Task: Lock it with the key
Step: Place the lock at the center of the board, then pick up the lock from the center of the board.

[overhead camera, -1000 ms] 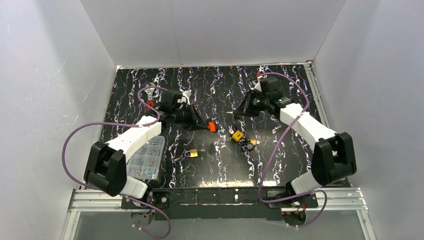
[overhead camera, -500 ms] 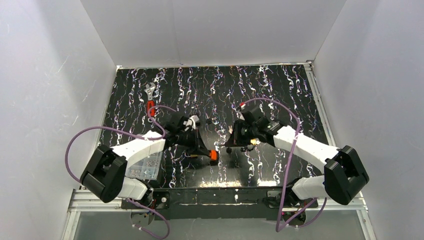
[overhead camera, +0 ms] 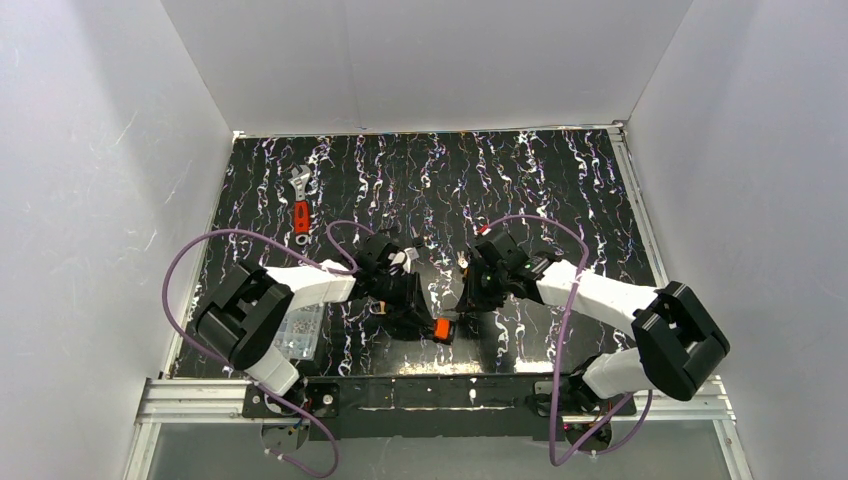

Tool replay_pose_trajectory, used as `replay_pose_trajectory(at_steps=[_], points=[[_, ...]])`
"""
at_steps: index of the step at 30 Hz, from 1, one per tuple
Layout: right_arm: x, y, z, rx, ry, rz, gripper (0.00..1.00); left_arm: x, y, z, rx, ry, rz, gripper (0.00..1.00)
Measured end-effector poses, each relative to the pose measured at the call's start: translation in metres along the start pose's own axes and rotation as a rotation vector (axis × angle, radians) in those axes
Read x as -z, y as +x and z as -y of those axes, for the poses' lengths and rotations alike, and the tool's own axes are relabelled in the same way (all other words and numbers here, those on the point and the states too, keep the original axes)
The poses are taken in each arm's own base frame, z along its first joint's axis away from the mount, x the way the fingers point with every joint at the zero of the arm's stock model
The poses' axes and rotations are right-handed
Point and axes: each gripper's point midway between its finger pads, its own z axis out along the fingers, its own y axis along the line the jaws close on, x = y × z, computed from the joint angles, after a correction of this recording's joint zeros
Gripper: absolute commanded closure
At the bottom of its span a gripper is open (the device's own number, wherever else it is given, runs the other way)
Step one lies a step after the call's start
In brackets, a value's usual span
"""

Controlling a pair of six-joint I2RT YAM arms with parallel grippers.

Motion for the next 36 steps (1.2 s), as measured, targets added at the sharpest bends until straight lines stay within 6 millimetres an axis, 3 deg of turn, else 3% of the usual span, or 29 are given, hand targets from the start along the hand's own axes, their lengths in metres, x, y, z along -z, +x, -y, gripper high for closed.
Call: replay_pose_trajectory(at_steps=[4,8,11,14,19,24,28,36], points=[[-0.003,0.001,0.005,-0.001,0.02,-0.004,0.45,-0.002,0.001,-0.007,0.008,-0.034,-0.008,0.52],[-0.002,0.001,0.009,0.006,0.037,0.003,0.4,0.004,-0.009,-0.007,-0.019,-0.097,0.019,0.39],[0.005,-0.002,0.01,0.014,0.055,0.015,0.38,0.016,-0.02,0.003,-0.073,-0.131,0.058,0.23],[0.018,-0.016,0.005,0.039,0.071,0.071,0.36,0.031,-0.031,0.018,-0.135,-0.151,0.101,0.14],[0.042,-0.059,-0.002,0.08,0.103,0.209,0.33,0.055,-0.039,0.034,-0.211,-0.177,0.16,0.02],[0.044,-0.089,0.02,0.129,0.193,0.256,0.29,0.071,-0.039,0.041,-0.245,-0.206,0.184,0.02],[0.028,-0.089,0.038,0.211,0.25,0.202,0.28,0.084,-0.04,0.052,-0.274,-0.205,0.206,0.02],[0.007,-0.099,0.043,0.4,0.257,0.177,0.28,0.102,-0.038,0.067,-0.313,-0.185,0.237,0.02]])
